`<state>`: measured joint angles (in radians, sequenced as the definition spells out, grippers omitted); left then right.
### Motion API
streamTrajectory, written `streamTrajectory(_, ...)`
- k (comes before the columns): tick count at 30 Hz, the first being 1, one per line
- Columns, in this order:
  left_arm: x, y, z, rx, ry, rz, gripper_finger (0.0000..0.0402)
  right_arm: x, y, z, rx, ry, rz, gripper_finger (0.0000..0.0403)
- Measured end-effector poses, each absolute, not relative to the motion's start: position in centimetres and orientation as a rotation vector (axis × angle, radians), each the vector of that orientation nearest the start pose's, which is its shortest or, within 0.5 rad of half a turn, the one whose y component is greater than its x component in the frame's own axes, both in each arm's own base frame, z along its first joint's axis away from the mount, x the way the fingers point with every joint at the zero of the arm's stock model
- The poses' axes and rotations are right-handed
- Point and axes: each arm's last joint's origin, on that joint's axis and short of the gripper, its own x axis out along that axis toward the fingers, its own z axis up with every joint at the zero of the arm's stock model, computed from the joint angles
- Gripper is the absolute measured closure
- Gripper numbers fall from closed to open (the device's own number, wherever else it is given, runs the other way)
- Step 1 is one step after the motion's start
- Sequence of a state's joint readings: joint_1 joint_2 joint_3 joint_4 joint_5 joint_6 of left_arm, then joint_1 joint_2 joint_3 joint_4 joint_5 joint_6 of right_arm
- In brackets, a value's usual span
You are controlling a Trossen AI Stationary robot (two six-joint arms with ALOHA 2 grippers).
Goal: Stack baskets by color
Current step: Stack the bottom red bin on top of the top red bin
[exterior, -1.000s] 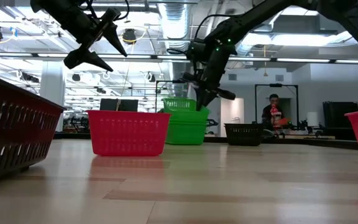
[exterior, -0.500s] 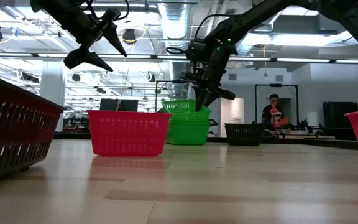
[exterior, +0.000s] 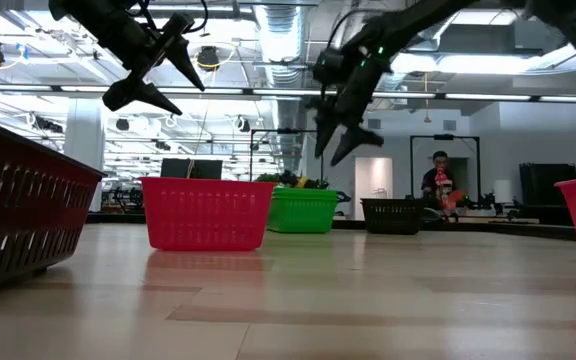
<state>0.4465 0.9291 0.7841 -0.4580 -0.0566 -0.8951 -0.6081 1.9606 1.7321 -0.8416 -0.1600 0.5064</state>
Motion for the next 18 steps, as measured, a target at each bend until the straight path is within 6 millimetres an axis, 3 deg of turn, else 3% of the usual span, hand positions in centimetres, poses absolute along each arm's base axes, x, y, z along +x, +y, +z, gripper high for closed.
streamTrajectory(3,17.3,8.4,28.4,-0.972,0.347,0.714,0.0145,33.6,-21.4,28.7,0.800,0.957,-0.608,0.0191)
streamTrajectory(6,17.3,8.4,28.4,-0.975,0.351,0.706,0.0145,31.9,-17.7,30.8,0.775,1.101,-0.563,0.0191)
streamTrajectory(12,17.3,8.4,28.4,-0.965,0.355,0.703,0.0145,28.9,-7.6,34.3,0.637,1.374,-0.642,0.0199)
streamTrajectory(15,17.3,8.4,28.4,-0.965,0.355,0.703,0.0145,27.9,-2.4,35.6,0.600,1.345,-0.669,0.0199)
streamTrajectory(18,17.3,8.4,28.4,-0.965,0.355,0.703,0.0145,26.5,1.8,36.2,0.669,1.301,-0.675,0.0197)
